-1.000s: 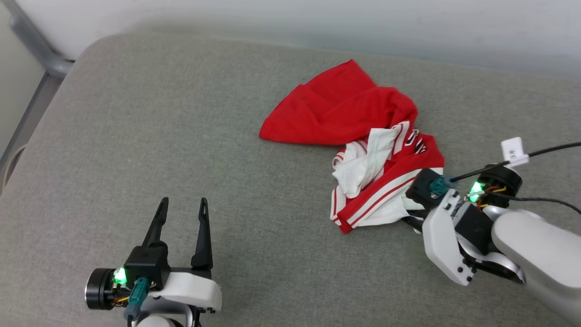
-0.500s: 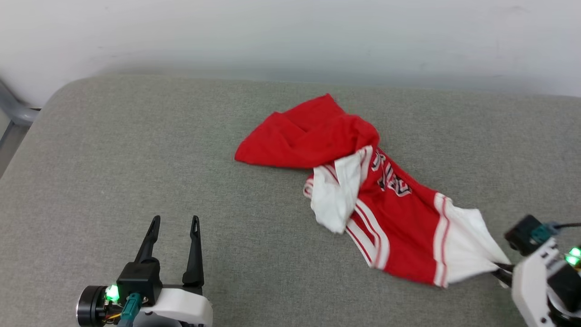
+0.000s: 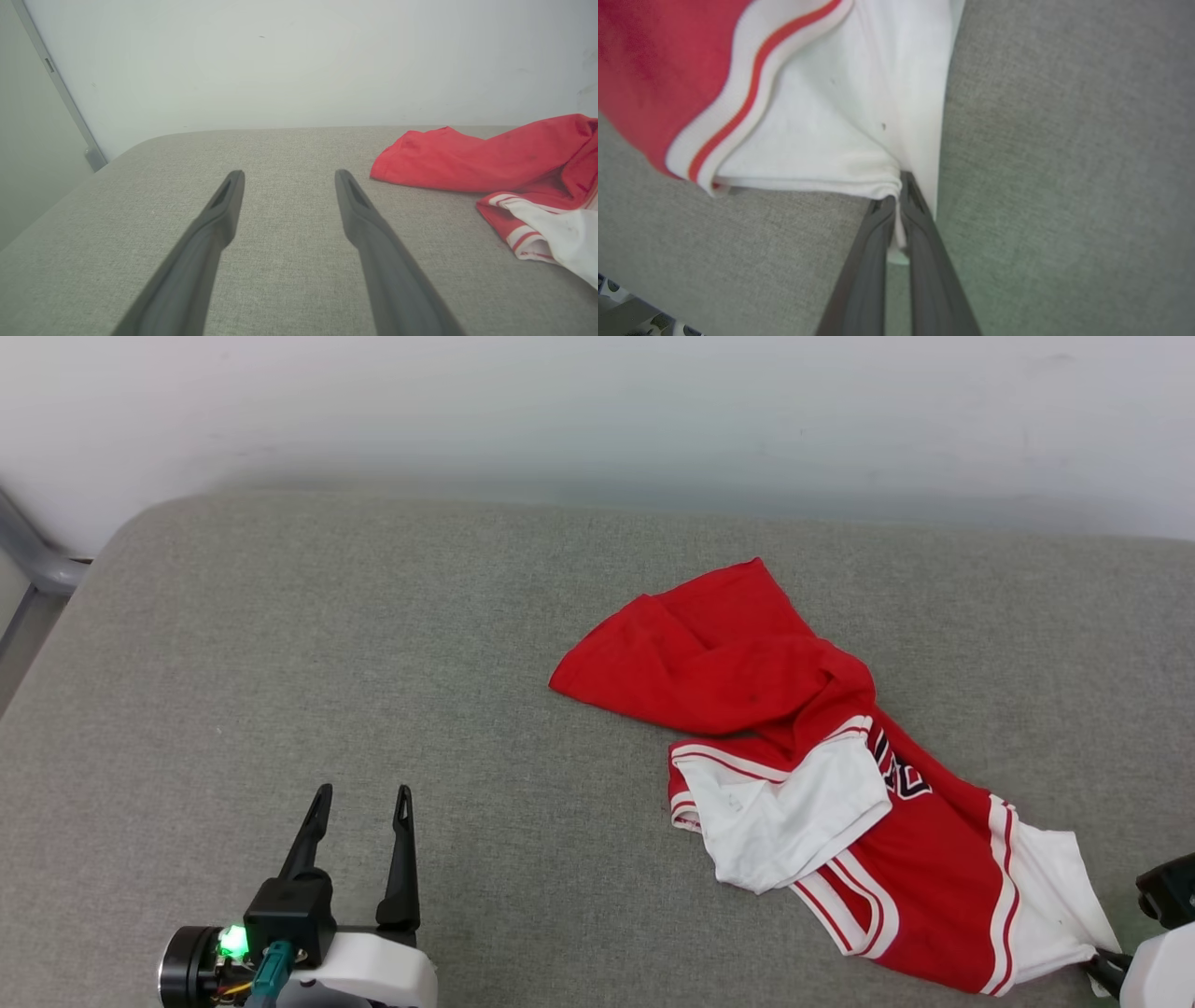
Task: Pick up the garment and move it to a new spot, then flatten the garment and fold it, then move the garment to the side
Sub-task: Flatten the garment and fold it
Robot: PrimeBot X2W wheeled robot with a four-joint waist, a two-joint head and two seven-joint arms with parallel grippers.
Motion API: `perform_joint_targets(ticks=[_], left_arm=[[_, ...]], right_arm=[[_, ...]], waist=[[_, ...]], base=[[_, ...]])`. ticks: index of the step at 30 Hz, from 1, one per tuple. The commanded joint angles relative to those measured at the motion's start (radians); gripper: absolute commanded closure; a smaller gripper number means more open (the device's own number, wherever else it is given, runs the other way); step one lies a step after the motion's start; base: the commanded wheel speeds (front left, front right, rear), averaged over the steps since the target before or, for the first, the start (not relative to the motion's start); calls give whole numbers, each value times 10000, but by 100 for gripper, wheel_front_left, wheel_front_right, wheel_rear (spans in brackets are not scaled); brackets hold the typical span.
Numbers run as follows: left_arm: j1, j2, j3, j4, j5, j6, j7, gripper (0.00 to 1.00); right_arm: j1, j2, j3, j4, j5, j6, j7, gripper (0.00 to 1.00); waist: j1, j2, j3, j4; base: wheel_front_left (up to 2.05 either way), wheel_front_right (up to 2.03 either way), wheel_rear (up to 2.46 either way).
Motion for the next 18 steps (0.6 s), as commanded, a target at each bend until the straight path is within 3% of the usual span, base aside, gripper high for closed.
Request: perform_joint_targets(ticks=[1, 2, 7, 12, 18], left_arm=[[89, 3, 31, 34, 13, 35, -26, 0], [145, 0, 45, 54, 12, 32, -26, 0], [348, -1, 74, 68, 46, 5, -26, 0], [496, 32, 131, -3, 79, 2, -26, 0], [500, 82, 166, -48, 111, -38, -26, 0]], right_arm=[[210, 293, -134, 87, -80, -23, -314, 57], [201, 359, -371, 20, -133, -24, -595, 0], [573, 480, -1700, -764, -486, -21, -1597, 0], [1222, 659, -3597, -2177, -1160, -20, -1873, 0], [2118, 1721, -5998, -4378, -2546, -20, -1610, 0]], waist=[[0, 0, -82, -13], [0, 0, -151, -30], [0, 0, -442, -126], [0, 0, -617, -286], [0, 0, -727, -381]], base=[[0, 0, 0], [0, 0, 0], [0, 0, 0], [0, 0, 0], [0, 0, 0]])
